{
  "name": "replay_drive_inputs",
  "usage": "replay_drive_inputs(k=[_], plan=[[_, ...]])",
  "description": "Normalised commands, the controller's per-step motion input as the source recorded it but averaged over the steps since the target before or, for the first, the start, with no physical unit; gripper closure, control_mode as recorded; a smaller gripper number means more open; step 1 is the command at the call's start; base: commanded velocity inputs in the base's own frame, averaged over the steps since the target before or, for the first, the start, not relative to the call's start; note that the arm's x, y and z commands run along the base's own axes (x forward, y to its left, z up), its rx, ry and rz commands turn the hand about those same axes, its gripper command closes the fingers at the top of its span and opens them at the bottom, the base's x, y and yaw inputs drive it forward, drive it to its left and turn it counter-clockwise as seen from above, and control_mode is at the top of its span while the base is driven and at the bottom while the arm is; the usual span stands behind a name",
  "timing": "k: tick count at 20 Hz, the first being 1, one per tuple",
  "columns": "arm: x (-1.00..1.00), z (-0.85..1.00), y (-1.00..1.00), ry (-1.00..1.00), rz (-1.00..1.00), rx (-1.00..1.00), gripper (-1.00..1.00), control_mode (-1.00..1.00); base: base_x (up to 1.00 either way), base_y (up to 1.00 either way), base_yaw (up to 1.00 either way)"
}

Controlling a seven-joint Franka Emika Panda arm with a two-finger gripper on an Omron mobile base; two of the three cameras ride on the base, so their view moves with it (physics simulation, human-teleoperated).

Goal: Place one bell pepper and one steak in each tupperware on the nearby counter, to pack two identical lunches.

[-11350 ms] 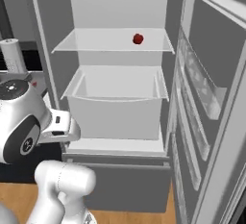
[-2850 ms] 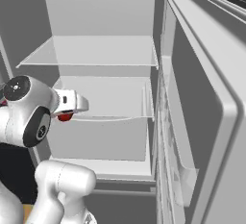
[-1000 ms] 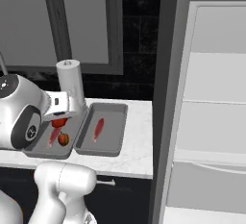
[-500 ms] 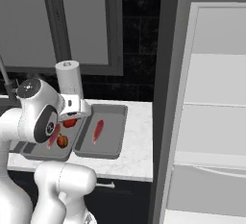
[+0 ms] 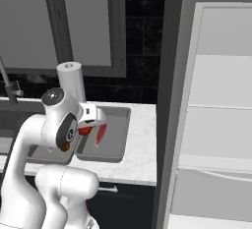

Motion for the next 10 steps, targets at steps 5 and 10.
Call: replay_drive_inputs(k=[5, 10], plan=[[0.52, -0.41, -0.02, 0.0, 0.0, 0.0, 1.0, -1.0, 0.0, 0.0, 0.0], [0.55, -0.36, -0.17, 0.0, 0.0, 0.0, 1.0, -1.0, 0.0, 0.0, 0.0]])
